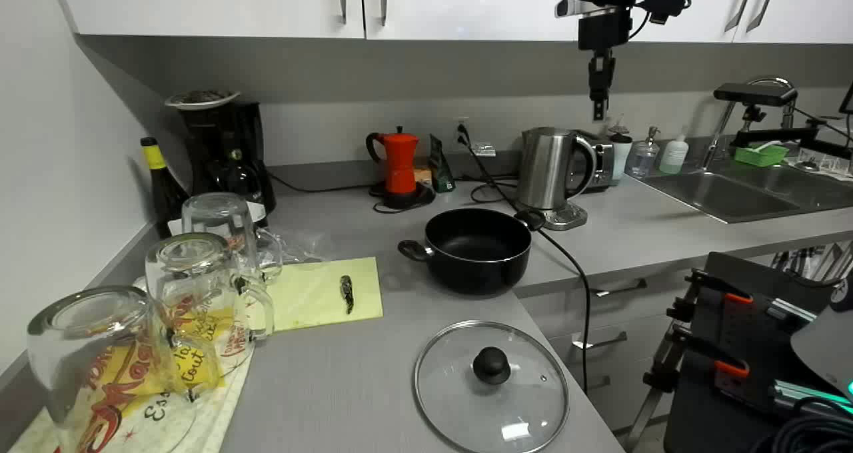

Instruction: Put the lid on the pot

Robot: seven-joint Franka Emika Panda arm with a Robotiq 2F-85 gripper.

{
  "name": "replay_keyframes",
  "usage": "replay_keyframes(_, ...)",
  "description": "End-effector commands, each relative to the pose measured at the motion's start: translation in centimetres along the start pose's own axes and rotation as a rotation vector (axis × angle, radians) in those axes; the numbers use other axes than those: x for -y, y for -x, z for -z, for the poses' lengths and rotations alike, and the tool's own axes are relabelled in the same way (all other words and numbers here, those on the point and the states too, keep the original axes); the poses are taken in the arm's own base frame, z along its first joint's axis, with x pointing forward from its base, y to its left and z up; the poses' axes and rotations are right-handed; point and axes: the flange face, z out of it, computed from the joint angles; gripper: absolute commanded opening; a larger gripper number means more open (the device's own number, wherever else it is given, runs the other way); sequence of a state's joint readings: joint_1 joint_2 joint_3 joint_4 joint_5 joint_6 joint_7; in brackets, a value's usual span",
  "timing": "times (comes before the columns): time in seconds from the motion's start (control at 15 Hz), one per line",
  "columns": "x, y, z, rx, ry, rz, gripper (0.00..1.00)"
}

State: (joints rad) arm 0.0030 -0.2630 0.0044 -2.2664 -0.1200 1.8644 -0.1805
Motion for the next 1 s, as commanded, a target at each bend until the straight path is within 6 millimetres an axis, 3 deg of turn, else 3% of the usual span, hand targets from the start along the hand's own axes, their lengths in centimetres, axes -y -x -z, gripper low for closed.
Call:
replay_keyframes(0.0, 0.0, -0.03, 0.1, -0.001, 0.0, 0.0, 1.0)
replay_keyframes(0.93, -0.08, -0.75, 0.23, -0.012, -0.004, 0.022, 1.0)
